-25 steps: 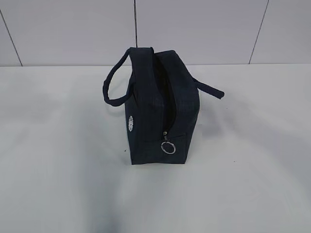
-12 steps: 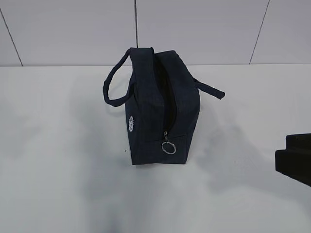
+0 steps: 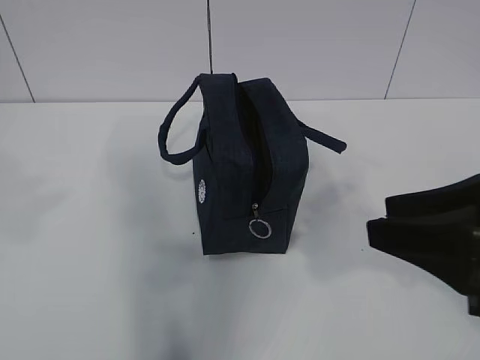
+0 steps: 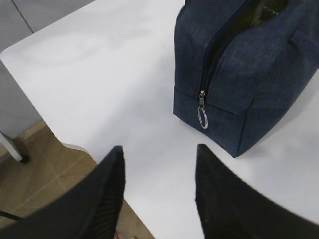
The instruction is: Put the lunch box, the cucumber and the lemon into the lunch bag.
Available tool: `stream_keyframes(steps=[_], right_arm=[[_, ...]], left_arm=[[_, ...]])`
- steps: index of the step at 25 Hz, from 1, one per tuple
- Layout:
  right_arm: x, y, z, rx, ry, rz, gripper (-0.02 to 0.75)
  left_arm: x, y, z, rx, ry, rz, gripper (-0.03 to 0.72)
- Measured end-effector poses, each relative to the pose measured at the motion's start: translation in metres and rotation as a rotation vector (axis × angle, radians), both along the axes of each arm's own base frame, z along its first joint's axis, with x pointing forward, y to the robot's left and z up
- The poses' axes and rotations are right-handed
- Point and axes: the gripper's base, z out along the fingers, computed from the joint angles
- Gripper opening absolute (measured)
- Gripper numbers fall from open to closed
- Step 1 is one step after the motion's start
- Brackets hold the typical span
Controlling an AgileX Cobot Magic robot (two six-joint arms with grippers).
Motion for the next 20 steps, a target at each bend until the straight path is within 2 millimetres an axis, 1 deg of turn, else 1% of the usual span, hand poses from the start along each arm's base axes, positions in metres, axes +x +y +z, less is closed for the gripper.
stream_keyframes(steps=[2, 5, 7, 12, 20], right_arm=[[0.014, 0.003, -0.012, 0.01, 0.037, 0.005, 0.428], [0.029, 0.008, -0.031, 0.021, 0.086, 0.033, 0.48], [0.037, 0.012, -0.04, 0.023, 0.088, 0.08, 0.485], [0.058, 0.023, -0.056, 0.03, 0.025, 0.217, 0.491], [0.092, 0.03, -0.085, 0.012, 0.046, 0.251, 0.492]], left_arm=[[0.0, 0.0, 0.0, -0.001, -0.004, 0.002, 0.382], [0.0, 0.0, 0.001, -0.002, -0.008, 0.004, 0.382], [0.0, 0.0, 0.001, -0.002, -0.008, 0.004, 0.382], [0.0, 0.0, 0.001, -0.003, -0.008, 0.004, 0.382], [0.0, 0.0, 0.001, -0.003, -0.008, 0.004, 0.382]])
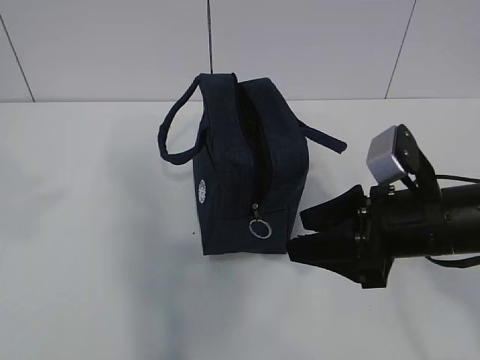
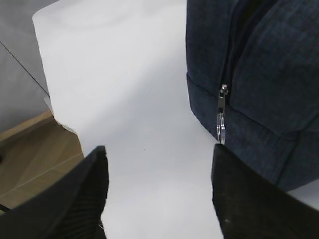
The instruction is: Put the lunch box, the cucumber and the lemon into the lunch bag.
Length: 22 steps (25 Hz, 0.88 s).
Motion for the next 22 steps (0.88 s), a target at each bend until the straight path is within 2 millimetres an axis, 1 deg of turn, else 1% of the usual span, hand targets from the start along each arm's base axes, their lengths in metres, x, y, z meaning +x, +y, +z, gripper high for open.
stream_keyframes(steps=[6, 12, 16, 20, 22], right_arm=[[0.013, 0.002, -0.02, -0.004, 0.002, 0.011, 0.492], [0.017, 0.004, -0.035, 0.007, -0.008, 0.017, 0.492], [0.021, 0.01, -0.041, 0.003, -0.011, 0.04, 0.492], [0.029, 0.019, -0.045, 0.002, -0.017, 0.062, 0.492], [0.034, 0.02, -0.048, 0.0, -0.002, 0.055, 0.492]], left_arm=[[0.001, 0.0, 0.001, -0.004, -0.011, 0.005, 0.382], [0.001, 0.0, 0.002, -0.007, -0.02, 0.009, 0.382], [0.004, -0.001, 0.001, -0.003, -0.01, 0.009, 0.382], [0.011, -0.003, -0.003, 0.006, 0.016, 0.01, 0.382], [0.013, -0.004, -0.004, 0.009, 0.023, 0.01, 0.382]])
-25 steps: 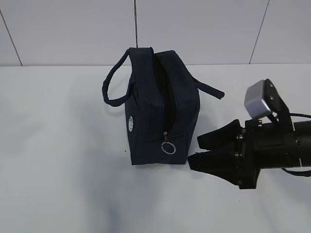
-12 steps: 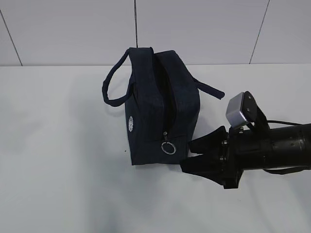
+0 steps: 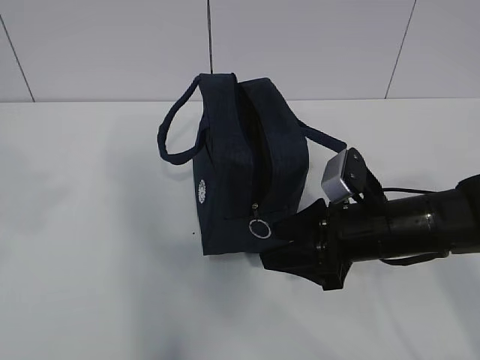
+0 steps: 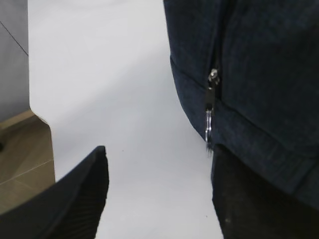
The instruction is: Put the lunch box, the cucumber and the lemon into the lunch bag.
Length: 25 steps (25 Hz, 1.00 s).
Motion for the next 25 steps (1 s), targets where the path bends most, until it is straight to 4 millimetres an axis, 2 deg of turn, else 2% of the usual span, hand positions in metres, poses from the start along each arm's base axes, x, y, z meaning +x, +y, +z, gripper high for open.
stream_keyframes(steps=[4, 10, 22, 25], right_arm=[[0.006, 0.001, -0.006, -0.014, 0.026, -0.019, 0.463], [0.015, 0.003, 0.001, -0.006, -0.004, -0.021, 0.449], [0.011, 0.018, 0.002, -0.009, -0.009, 0.02, 0.449], [0.012, 0.018, -0.003, -0.014, 0.007, 0.019, 0.449]], left_arm=[[0.001, 0.0, 0.0, 0.001, 0.003, 0.0, 0.382], [0.001, 0.0, 0.0, 0.005, -0.001, 0.003, 0.381], [0.002, 0.001, -0.001, 0.018, -0.006, 0.007, 0.362], [0.002, 0.001, -0.001, 0.018, -0.006, 0.007, 0.362]])
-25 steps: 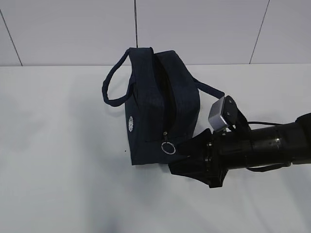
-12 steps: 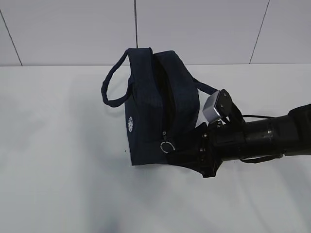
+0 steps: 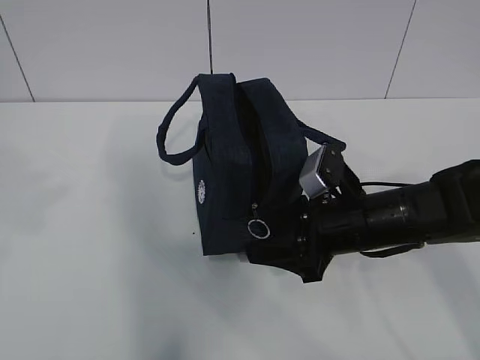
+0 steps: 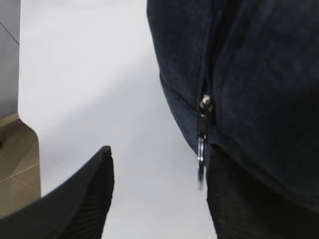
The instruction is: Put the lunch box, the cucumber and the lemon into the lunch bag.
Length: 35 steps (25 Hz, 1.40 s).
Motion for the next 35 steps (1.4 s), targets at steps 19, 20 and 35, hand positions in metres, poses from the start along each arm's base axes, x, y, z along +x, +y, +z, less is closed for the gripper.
stream_keyframes(steps=[19, 20, 35], right_arm=[[0.013, 0.007, -0.001, 0.047, 0.036, -0.006, 0.212], [0.013, 0.007, -0.001, 0.047, 0.036, -0.006, 0.181], [0.014, 0.006, -0.002, 0.03, 0.035, -0.017, 0.018]], left_arm=[[0.0, 0.0, 0.0, 0.002, -0.001, 0.001, 0.362], [0.0, 0.0, 0.0, 0.002, -0.001, 0.001, 0.362], [0.0, 0.0, 0.0, 0.001, -0.002, 0.001, 0.361]])
